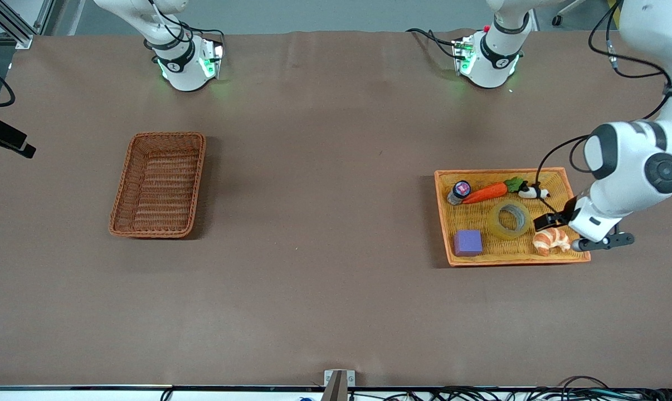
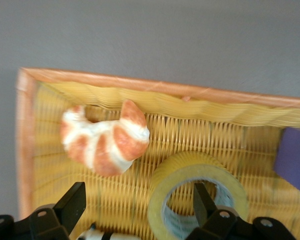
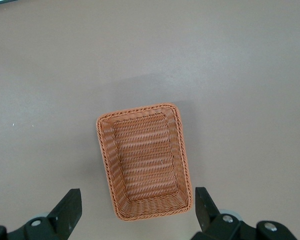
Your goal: Move tape to another basket
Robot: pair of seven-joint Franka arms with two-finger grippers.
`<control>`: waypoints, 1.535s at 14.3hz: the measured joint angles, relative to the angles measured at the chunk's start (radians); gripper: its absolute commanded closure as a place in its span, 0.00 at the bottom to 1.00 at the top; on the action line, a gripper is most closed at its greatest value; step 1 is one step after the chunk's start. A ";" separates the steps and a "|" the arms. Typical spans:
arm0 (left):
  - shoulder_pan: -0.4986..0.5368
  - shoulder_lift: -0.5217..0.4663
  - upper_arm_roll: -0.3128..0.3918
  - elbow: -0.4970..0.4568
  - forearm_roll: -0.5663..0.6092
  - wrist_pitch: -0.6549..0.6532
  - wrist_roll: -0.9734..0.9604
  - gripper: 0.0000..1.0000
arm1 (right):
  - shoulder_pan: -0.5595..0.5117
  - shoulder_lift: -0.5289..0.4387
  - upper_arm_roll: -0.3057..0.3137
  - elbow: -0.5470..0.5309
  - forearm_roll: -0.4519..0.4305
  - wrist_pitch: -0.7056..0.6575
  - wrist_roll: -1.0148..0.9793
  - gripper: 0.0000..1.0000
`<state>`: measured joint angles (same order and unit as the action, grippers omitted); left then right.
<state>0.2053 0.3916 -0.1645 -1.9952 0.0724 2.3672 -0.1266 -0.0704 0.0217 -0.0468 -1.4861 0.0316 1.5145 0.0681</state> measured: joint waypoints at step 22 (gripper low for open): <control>-0.013 0.041 -0.017 -0.009 0.001 -0.036 -0.001 1.00 | 0.000 0.000 0.000 0.000 0.000 0.000 0.000 0.00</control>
<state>0.1928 0.4328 -0.1815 -2.0047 0.0733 2.3316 -0.1272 -0.0707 0.0219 -0.0469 -1.4863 0.0316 1.5149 0.0681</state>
